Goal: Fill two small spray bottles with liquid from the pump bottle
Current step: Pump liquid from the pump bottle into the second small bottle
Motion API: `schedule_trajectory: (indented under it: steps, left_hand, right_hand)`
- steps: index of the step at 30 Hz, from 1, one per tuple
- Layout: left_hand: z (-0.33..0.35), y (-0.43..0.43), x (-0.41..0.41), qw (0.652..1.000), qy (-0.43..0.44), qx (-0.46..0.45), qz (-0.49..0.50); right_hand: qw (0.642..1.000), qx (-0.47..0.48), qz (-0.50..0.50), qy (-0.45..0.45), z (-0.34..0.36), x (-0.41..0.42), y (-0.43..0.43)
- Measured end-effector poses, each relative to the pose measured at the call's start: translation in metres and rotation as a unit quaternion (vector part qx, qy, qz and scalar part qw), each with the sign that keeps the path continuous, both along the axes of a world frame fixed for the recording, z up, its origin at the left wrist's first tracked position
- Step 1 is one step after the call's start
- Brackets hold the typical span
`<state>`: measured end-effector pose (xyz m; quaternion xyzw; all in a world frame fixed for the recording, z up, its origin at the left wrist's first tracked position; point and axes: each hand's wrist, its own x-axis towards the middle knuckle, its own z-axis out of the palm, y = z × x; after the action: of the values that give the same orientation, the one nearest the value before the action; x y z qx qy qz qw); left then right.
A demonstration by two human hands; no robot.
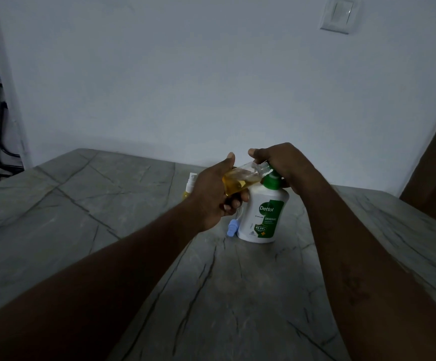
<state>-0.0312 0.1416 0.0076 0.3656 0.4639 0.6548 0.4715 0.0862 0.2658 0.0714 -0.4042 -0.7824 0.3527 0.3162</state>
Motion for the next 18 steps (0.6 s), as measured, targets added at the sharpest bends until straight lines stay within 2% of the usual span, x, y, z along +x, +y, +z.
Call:
schedule_trajectory:
  steps: [5, 18]
  left_hand:
    - [0.0021, 0.0008, -0.0004, 1.0, -0.009, 0.007, 0.0]
    - [-0.0001, -0.0004, -0.001, 1.0, 0.001, -0.007, -0.003]
  right_hand:
    - [0.999, 0.044, -0.011, 0.005, 0.0074, 0.0005, -0.0008]
    - [0.999, -0.029, 0.004, -0.025, -0.0002, -0.002, 0.0017]
